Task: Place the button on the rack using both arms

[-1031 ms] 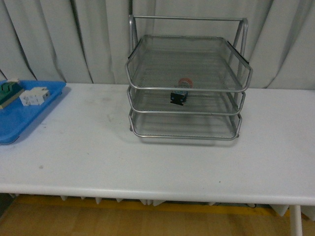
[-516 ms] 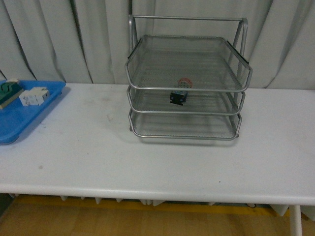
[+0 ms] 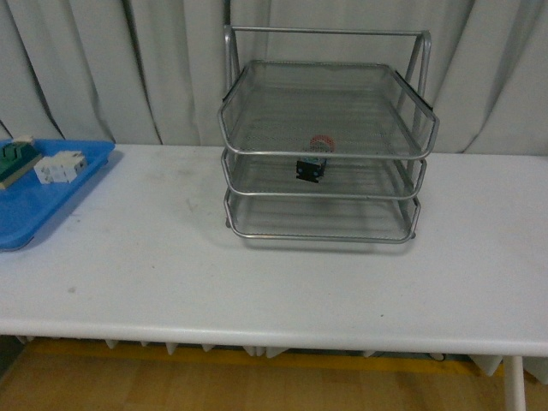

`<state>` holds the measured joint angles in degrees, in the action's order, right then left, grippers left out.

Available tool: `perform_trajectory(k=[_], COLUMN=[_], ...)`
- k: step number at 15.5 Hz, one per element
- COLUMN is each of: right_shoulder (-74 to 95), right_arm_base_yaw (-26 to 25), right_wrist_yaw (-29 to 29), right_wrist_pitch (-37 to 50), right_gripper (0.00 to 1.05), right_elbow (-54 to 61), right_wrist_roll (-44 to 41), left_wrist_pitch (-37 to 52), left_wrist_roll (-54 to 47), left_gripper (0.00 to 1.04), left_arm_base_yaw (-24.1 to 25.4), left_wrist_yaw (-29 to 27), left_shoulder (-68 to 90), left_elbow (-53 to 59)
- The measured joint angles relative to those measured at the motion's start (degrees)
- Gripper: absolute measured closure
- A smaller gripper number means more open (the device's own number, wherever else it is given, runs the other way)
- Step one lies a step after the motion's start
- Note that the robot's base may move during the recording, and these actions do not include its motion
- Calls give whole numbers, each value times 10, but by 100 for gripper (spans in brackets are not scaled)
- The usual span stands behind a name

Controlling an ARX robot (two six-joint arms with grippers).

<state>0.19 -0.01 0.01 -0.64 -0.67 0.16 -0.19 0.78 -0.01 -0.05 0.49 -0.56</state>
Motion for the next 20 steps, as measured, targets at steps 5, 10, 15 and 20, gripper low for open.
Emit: perform_trajectory(k=[5, 10, 15, 20], right_shoulder=[0, 0, 0, 0], right_arm_base_yaw=[0, 0, 0, 0], right_wrist_yaw=[0, 0, 0, 0], right_wrist_pitch=[5, 5, 5, 5], right_gripper=[5, 6, 6, 6], right_elbow=[0, 0, 0, 0], right_wrist_roll=[0, 0, 0, 0], left_wrist_pitch=[0, 0, 0, 0], left_wrist_roll=[0, 0, 0, 0], left_gripper=[7, 7, 7, 7], left_arm_base_yaw=[0, 0, 0, 0], left_wrist_yaw=[0, 0, 0, 0], left_shoulder=[0, 0, 0, 0], left_elbow=[0, 0, 0, 0])
